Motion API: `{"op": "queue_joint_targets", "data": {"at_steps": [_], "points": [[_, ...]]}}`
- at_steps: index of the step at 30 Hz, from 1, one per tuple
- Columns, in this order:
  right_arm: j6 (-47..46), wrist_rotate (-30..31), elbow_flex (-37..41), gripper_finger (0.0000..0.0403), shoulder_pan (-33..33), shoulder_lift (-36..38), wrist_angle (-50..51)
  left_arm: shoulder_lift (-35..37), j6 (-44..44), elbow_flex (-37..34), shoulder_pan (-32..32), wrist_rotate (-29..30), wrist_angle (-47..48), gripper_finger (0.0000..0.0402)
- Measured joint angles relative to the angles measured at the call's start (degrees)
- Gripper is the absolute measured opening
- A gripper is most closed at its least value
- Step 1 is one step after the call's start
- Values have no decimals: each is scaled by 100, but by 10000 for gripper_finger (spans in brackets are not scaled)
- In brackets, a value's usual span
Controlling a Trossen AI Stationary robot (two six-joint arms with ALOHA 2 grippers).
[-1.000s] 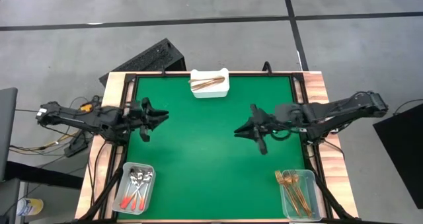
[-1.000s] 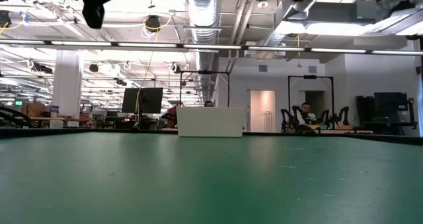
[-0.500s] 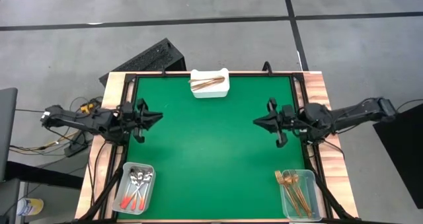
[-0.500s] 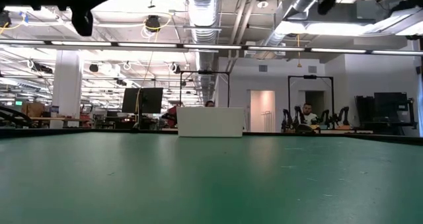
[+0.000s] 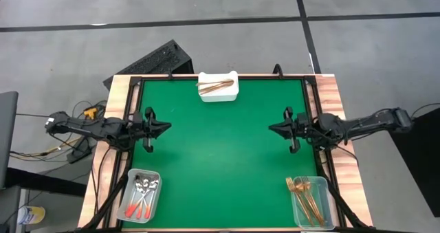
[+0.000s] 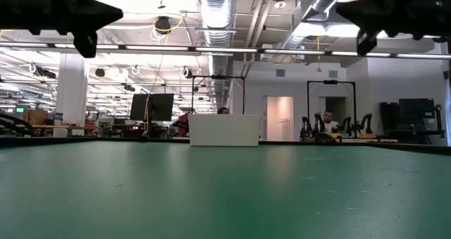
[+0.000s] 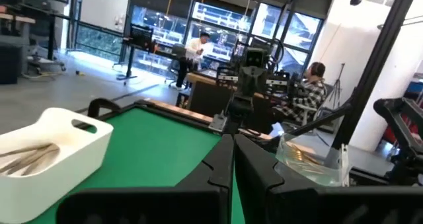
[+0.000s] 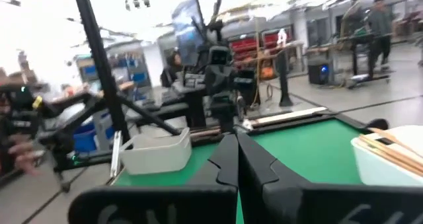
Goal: Sort silverware by color (type)
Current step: Return to Home Position
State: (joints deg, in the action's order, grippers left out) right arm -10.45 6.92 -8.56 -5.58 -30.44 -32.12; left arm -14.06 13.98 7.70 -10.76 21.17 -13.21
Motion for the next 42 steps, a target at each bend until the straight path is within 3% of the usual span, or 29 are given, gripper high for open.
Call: {"op": "queue_joint_targets", "data": {"at_steps": [7, 11, 15, 20, 25, 30, 35, 42], "points": [[-163, -66, 502, 15, 135, 1023, 154, 1348, -4, 4, 0, 11, 1323, 0], [-108, -86, 807, 15, 133, 1629, 328, 1378, 12, 8, -16, -22, 1663, 0], [-111, -98, 805, 15, 135, 2258, 1228, 1400, 13, -114, -17, -36, 1650, 0], [23, -271, 807, 15, 113, 2975, 1939, 1379, -19, -715, -15, 45, 740, 0], [42, -700, 809, 15, 117, 3036, 2058, 1377, -102, -710, -13, 69, 683, 0], [190, -707, 809, 15, 119, 3040, 2044, 1383, -340, -713, -13, -140, 409, 0], [207, -714, 811, 16, 117, 3039, 1895, 1381, -369, -717, -13, -1052, 329, 0], [68, -703, 814, 16, 113, 3034, 1970, 1366, -372, -720, 158, -935, 787, 0]]}}
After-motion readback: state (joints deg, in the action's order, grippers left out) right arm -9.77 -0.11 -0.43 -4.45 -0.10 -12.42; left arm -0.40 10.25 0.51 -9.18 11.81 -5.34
